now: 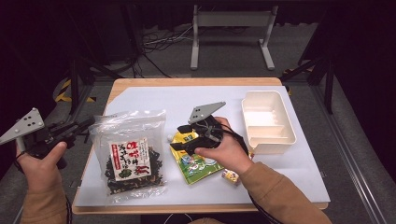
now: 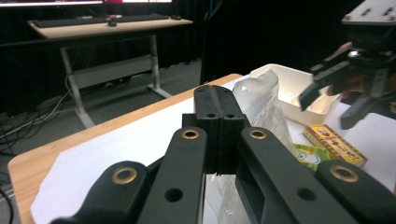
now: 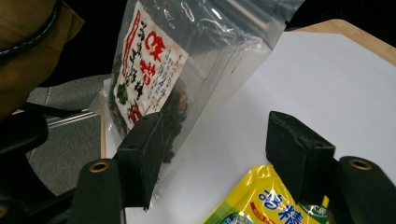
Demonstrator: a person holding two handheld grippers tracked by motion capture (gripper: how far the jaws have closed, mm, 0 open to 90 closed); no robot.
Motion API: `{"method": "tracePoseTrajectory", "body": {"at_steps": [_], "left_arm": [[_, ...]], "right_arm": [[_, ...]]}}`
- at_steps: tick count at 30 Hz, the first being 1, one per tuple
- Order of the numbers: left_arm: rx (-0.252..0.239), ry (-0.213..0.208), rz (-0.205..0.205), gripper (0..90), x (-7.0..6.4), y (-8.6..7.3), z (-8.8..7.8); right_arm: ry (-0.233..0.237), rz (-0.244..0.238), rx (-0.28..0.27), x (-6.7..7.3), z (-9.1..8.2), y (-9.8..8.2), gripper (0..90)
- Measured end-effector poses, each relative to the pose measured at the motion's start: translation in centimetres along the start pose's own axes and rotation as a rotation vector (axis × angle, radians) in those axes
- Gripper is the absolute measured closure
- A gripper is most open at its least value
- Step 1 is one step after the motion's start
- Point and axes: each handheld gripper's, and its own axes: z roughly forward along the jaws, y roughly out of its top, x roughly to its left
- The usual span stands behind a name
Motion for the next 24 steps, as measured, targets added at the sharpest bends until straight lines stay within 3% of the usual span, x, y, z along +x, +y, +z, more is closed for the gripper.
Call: {"method": "tracePoseTrajectory", "body": {"at_steps": [9,24], "left_arm": [[-0.012,-0.023,0.005,90.0,-0.3,0.2,-0.1],[-0.038,-0.062,0.025,90.0,-0.9,0.6,-0.1]], "right_arm": [[-0.005,0.011,0.000,-0.7,1.5,1.2,36.2],[0.049,0.034,0.017,-1.0,4.2,2.2,39.4]]}}
